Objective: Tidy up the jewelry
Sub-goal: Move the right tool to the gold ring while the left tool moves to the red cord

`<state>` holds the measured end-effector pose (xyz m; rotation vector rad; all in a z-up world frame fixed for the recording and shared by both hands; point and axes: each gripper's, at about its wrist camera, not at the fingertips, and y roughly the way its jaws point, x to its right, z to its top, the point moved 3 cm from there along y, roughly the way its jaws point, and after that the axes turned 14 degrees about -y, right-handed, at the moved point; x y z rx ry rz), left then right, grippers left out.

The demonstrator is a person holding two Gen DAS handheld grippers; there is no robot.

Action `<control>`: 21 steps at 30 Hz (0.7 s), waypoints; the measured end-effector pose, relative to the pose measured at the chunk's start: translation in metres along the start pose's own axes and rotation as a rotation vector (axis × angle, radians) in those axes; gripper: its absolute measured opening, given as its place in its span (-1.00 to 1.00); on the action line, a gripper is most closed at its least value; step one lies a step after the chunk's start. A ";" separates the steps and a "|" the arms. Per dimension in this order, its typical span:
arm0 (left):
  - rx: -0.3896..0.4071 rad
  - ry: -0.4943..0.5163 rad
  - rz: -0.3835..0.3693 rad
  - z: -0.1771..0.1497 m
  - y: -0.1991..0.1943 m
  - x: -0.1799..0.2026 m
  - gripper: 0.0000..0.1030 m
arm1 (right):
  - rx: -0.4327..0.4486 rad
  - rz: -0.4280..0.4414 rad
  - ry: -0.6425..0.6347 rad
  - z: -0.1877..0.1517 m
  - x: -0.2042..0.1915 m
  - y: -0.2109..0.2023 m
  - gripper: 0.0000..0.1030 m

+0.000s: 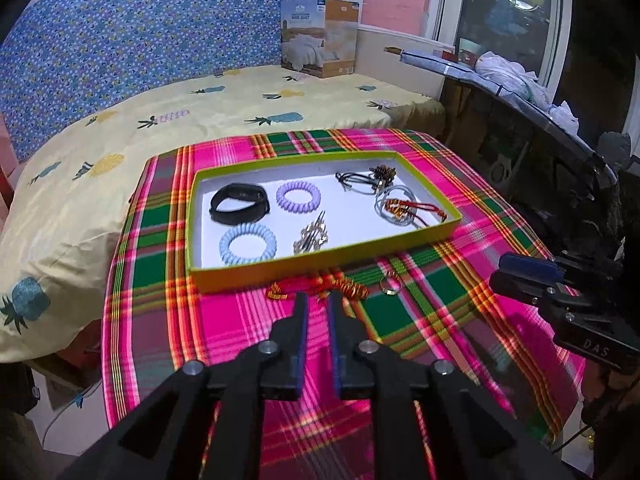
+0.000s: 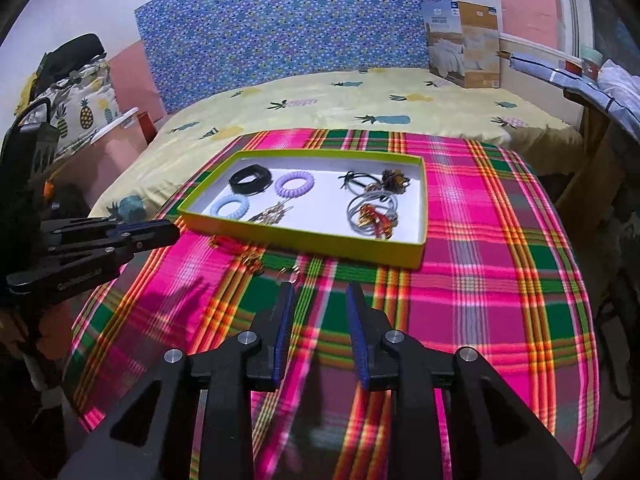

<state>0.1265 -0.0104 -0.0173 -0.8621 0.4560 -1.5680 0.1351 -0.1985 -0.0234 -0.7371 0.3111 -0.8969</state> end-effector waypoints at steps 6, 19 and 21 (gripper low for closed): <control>-0.031 -0.027 -0.003 -0.010 0.008 -0.009 -0.51 | -0.019 0.024 -0.007 -0.006 -0.010 0.006 -0.48; -0.063 -0.077 0.004 -0.011 0.028 -0.024 -0.48 | -0.052 0.044 -0.076 0.005 -0.019 0.041 -0.48; -0.063 -0.078 0.004 -0.011 0.028 -0.026 -0.48 | -0.061 0.050 -0.092 0.009 -0.021 0.050 -0.48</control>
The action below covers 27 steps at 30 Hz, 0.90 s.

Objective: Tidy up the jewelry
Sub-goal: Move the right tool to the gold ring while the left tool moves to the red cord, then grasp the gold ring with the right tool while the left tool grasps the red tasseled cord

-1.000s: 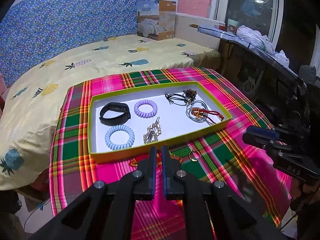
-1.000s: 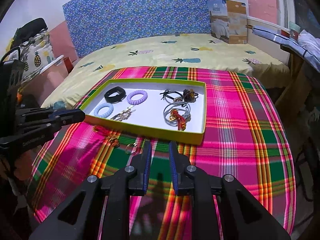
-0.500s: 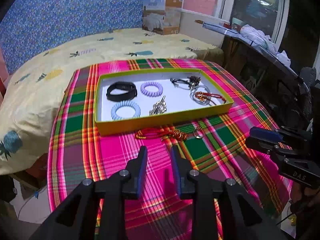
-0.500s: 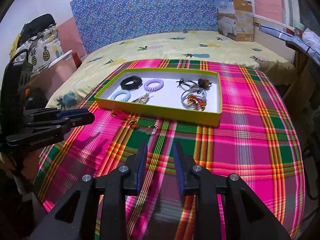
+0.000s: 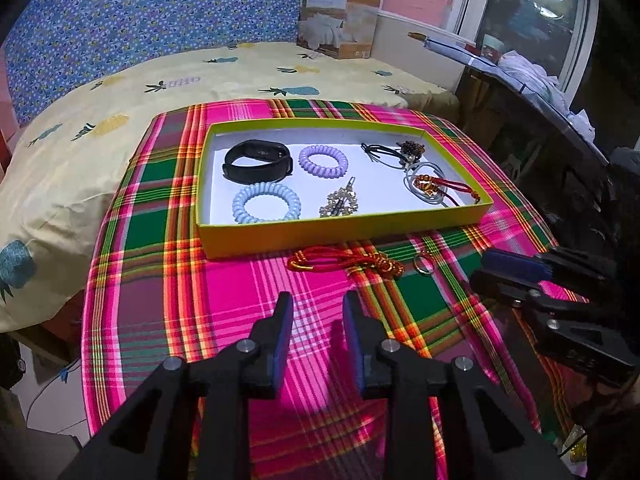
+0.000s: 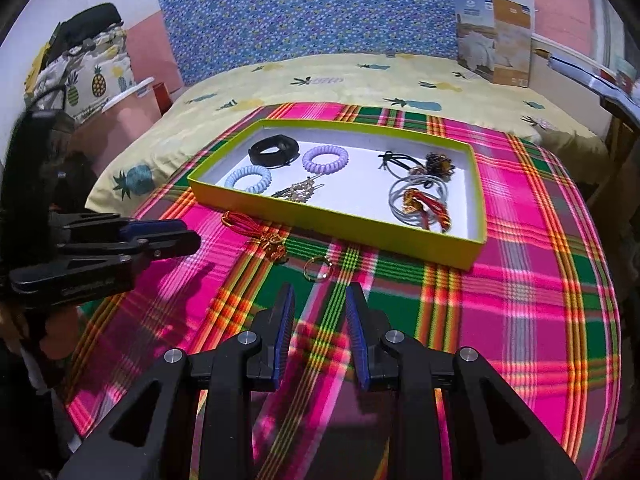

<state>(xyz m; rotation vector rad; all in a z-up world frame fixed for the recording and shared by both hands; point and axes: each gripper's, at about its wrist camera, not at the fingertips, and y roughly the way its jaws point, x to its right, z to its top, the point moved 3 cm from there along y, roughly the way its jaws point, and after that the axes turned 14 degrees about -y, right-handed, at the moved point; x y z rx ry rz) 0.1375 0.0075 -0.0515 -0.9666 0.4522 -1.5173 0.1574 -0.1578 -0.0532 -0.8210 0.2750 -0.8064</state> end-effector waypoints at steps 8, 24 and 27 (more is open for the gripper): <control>0.000 -0.011 -0.009 0.002 0.000 -0.008 -0.48 | -0.041 0.002 -0.070 0.008 -0.005 0.028 -0.48; -0.039 -0.031 -0.066 0.005 0.011 0.001 -0.48 | -0.076 -0.004 -0.140 0.008 -0.010 0.043 -0.57; -0.070 -0.059 -0.101 0.006 0.017 0.007 -0.48 | -0.072 -0.004 -0.135 0.006 -0.009 0.041 -0.57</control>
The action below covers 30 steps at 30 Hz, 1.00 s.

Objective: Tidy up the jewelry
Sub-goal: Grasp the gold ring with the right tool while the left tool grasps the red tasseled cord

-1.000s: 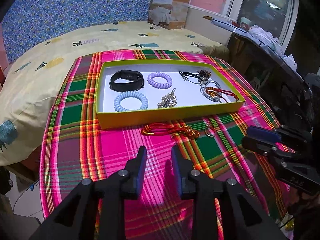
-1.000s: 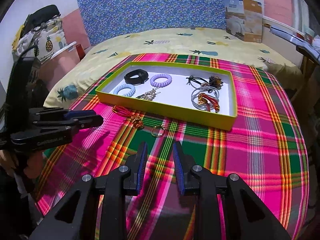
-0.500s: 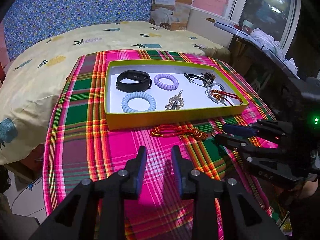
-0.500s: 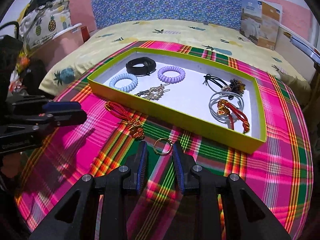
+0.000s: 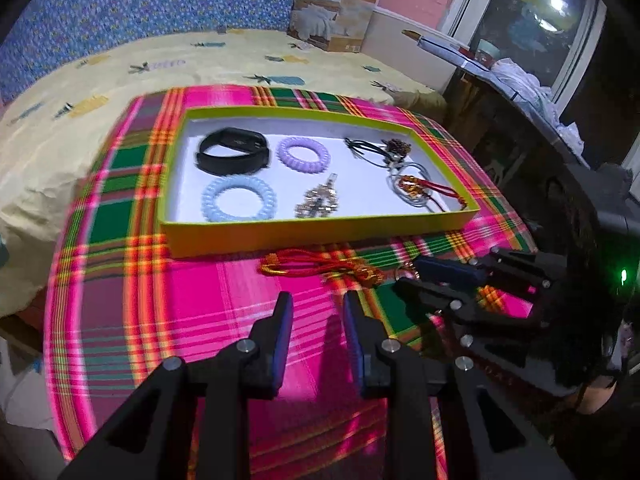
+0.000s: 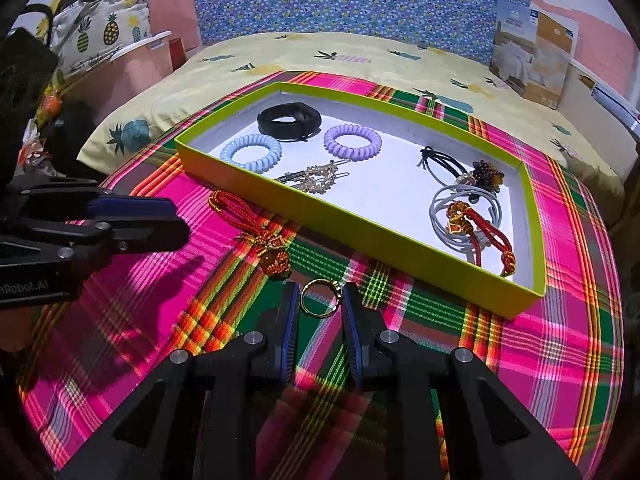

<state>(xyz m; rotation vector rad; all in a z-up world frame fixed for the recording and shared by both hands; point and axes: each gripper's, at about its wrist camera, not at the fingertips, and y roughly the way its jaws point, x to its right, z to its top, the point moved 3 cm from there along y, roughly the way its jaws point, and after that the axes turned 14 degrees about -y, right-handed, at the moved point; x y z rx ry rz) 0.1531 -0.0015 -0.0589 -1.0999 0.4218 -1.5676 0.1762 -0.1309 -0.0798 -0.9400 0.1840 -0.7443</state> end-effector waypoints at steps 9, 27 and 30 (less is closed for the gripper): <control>-0.041 -0.115 0.009 0.006 0.025 0.015 -0.25 | 0.026 -0.030 0.075 -0.021 0.020 -0.024 -0.57; 0.049 0.003 0.287 -0.001 0.034 0.033 -0.83 | 0.072 -0.029 0.144 -0.043 0.037 -0.045 -0.57; 0.045 -0.006 0.241 -0.006 0.026 0.023 -0.83 | 0.078 -0.030 0.148 -0.044 0.036 -0.048 -0.57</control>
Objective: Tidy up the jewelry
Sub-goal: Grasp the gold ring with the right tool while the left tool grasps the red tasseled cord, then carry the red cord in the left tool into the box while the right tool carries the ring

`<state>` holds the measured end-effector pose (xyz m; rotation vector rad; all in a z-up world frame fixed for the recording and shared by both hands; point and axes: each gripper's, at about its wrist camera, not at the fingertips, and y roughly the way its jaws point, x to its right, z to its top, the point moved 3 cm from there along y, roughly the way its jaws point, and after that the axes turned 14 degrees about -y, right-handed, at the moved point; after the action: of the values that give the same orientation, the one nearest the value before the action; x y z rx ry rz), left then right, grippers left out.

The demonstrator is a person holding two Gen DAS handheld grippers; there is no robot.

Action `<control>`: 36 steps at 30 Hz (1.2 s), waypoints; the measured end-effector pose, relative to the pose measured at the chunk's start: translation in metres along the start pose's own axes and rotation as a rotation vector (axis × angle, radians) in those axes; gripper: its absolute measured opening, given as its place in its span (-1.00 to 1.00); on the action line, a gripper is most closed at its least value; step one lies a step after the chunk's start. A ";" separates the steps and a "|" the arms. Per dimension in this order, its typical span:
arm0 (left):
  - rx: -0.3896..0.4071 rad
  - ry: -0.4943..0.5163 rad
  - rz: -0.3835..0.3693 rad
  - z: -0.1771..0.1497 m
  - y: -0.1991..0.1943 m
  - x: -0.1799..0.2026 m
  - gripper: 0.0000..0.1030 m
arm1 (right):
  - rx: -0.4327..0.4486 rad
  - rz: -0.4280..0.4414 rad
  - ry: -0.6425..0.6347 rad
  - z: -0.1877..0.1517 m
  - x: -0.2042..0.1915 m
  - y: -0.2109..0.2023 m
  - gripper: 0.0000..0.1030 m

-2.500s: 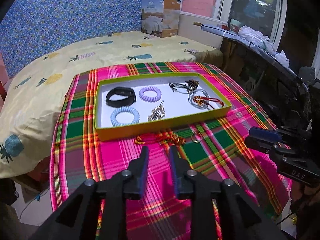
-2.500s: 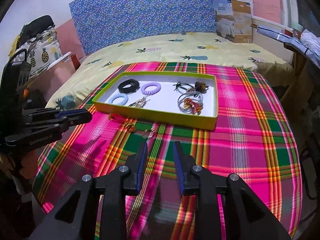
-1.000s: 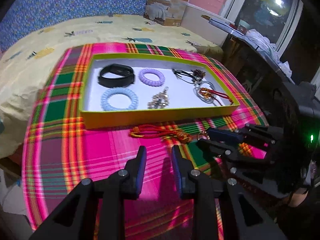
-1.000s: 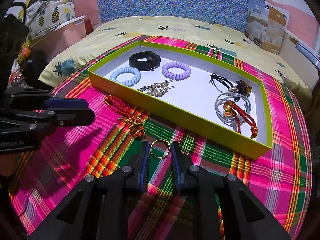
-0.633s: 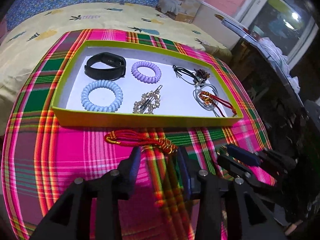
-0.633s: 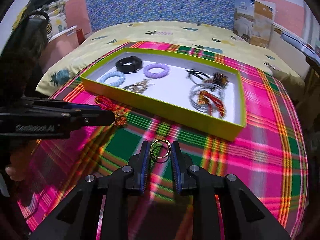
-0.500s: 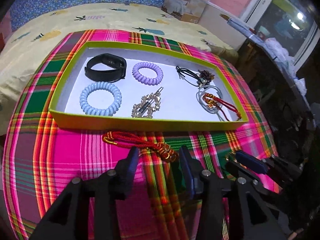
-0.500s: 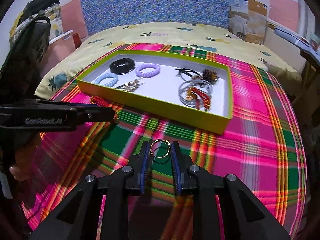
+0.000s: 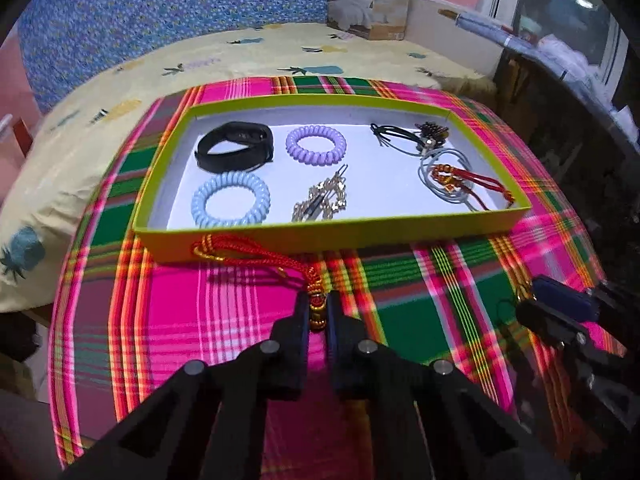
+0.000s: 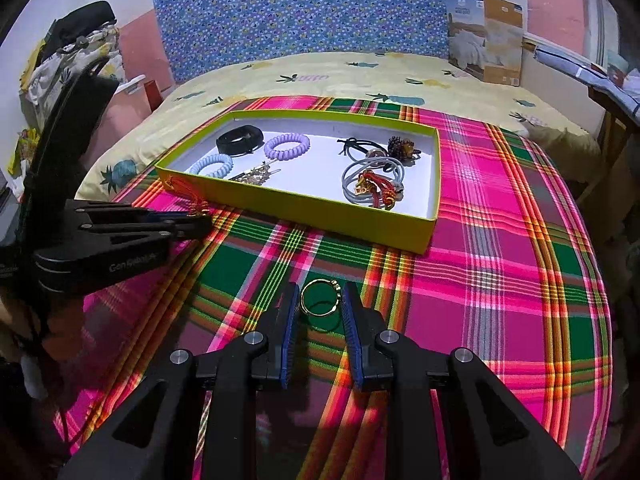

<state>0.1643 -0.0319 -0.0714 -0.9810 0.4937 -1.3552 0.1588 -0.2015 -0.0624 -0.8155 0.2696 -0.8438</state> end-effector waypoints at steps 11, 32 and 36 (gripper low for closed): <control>0.027 0.013 -0.084 -0.017 -0.027 -0.029 -0.84 | 0.016 0.000 0.005 0.001 -0.011 -0.011 -0.57; 0.123 0.073 -0.179 0.021 -0.063 -0.024 -0.84 | 0.091 0.001 0.030 0.048 -0.008 -0.016 -0.57; 0.116 0.093 -0.197 0.036 -0.053 -0.021 -0.84 | 0.093 0.005 0.040 0.060 -0.001 -0.007 -0.57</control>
<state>0.1578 0.0025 -0.0138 -0.8924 0.3909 -1.5935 0.1854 -0.1716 -0.0170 -0.7112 0.2655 -0.8619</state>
